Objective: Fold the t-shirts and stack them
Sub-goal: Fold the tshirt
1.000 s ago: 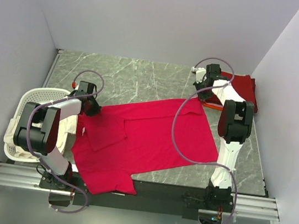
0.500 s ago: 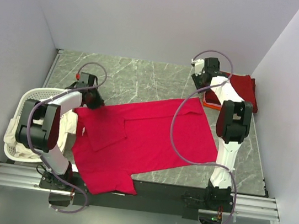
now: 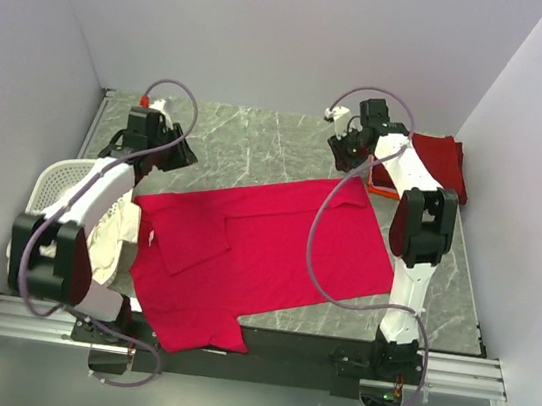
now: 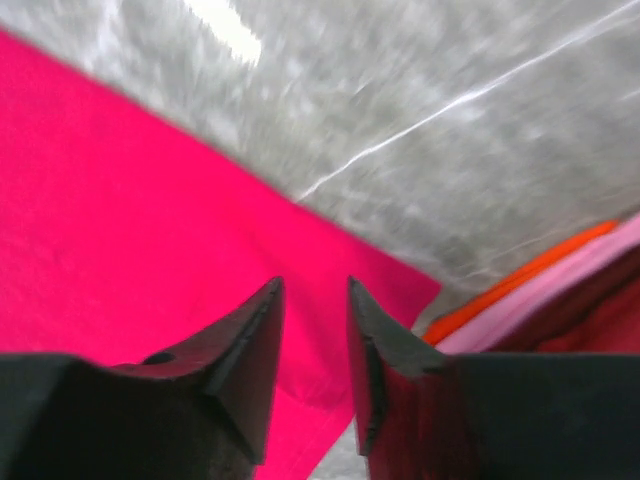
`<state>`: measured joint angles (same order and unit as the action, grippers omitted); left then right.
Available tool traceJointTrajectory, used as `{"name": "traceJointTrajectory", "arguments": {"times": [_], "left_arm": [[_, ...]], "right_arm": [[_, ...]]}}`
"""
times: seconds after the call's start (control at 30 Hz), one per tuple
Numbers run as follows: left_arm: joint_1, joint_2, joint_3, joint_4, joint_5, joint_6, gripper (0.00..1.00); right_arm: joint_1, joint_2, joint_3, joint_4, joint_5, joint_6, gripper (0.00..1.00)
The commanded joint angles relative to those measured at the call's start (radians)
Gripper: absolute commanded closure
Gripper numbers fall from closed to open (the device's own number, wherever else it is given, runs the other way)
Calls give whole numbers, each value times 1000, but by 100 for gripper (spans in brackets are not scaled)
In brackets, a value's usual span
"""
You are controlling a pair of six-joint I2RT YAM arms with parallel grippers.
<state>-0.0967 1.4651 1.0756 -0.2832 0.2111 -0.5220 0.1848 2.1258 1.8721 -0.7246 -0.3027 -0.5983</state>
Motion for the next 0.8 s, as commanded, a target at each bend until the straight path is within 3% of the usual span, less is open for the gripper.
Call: {"name": "traceJointTrajectory", "arguments": {"times": [0.0, 0.13, 0.37, 0.4, 0.5, 0.6, 0.77], "left_arm": [[3, -141, -2, -2, -38, 125, 62], [3, -288, -60, 12, -93, 171, 53], [5, -364, -126, 26, -88, 162, 45], [5, -367, -135, 32, -85, 162, 43], [6, -402, -141, 39, -122, 146, 24], [9, -439, -138, 38, -159, 148, 14], [15, -466, -112, 18, -167, 168, 10]], "right_arm": [[-4, 54, 35, -131, 14, -78, 63], [-1, 100, 36, -171, 88, -103, 71], [38, 152, 19, -177, 215, -115, 78], [42, 164, 45, -190, 227, -115, 80], [56, 230, 135, -232, 270, -100, 81], [62, 312, 281, -315, 278, -86, 82], [76, 407, 456, -394, 327, -86, 89]]}}
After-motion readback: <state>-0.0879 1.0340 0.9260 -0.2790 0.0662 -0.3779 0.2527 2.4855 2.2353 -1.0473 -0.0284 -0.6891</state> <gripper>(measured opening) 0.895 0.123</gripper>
